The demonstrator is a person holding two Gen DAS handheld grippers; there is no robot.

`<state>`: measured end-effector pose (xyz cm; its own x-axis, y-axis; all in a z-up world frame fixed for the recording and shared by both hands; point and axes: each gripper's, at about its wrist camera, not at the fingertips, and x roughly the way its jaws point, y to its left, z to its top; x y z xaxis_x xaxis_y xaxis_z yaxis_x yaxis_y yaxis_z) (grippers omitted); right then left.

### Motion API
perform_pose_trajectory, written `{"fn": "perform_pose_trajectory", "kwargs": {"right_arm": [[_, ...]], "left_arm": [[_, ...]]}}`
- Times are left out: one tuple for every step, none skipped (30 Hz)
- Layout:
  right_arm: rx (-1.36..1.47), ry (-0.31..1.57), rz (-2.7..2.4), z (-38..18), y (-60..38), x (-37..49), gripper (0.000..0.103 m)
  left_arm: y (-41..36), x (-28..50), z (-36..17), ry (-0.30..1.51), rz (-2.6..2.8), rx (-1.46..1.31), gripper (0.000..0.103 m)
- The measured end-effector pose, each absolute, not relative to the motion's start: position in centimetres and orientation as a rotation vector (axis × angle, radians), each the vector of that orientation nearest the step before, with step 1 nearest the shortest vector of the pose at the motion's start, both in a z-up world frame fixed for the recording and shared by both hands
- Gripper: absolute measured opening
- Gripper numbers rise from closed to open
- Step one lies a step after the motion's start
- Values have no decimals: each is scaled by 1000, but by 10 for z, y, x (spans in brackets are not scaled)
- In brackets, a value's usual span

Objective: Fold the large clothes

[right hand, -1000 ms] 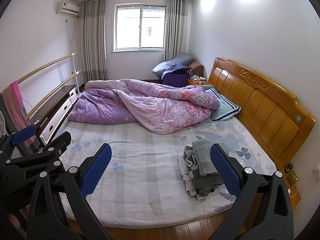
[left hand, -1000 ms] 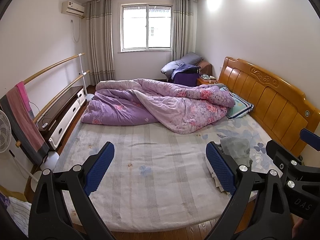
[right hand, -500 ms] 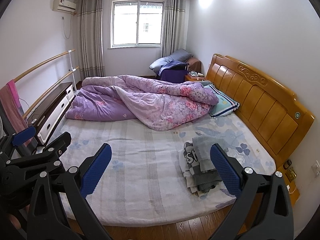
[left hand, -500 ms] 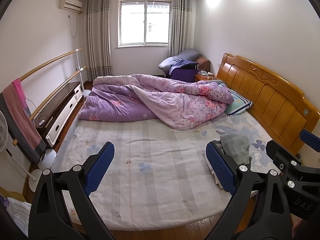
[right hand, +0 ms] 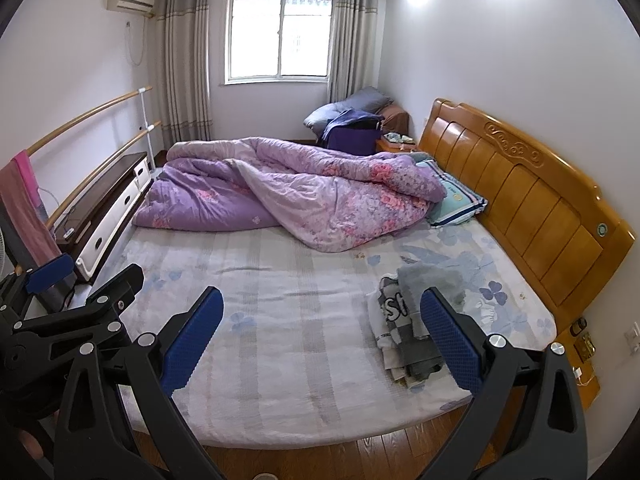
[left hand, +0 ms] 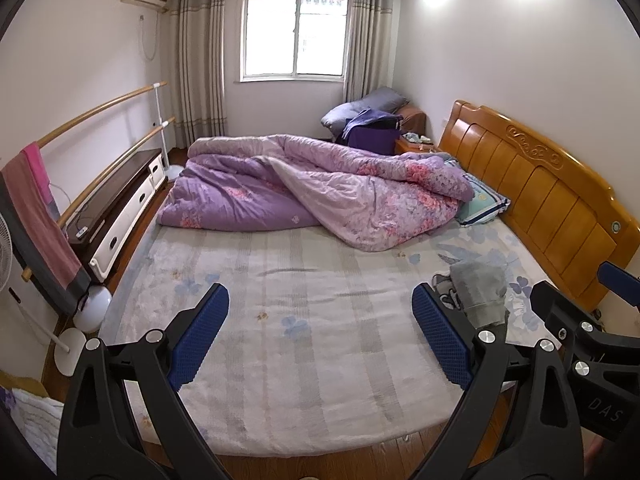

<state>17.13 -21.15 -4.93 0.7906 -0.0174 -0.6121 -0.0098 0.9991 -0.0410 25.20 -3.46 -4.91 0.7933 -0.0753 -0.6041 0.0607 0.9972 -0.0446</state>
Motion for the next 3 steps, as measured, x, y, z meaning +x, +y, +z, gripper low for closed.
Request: {"fn": "perform_pose_trajectory", "kwargs": {"right_arm": [[-46,666,5,-52,-206,175,95],[-47,678,18,-56,-200,179,95],[-48,689,31,-60,-195,184,95]], "left_arm": [[-29,255,-53,661,-72,-30,94],[-20,261,-60,685,-72,-41,94],[-14,265,-65,706,-68,-45,94]]}}
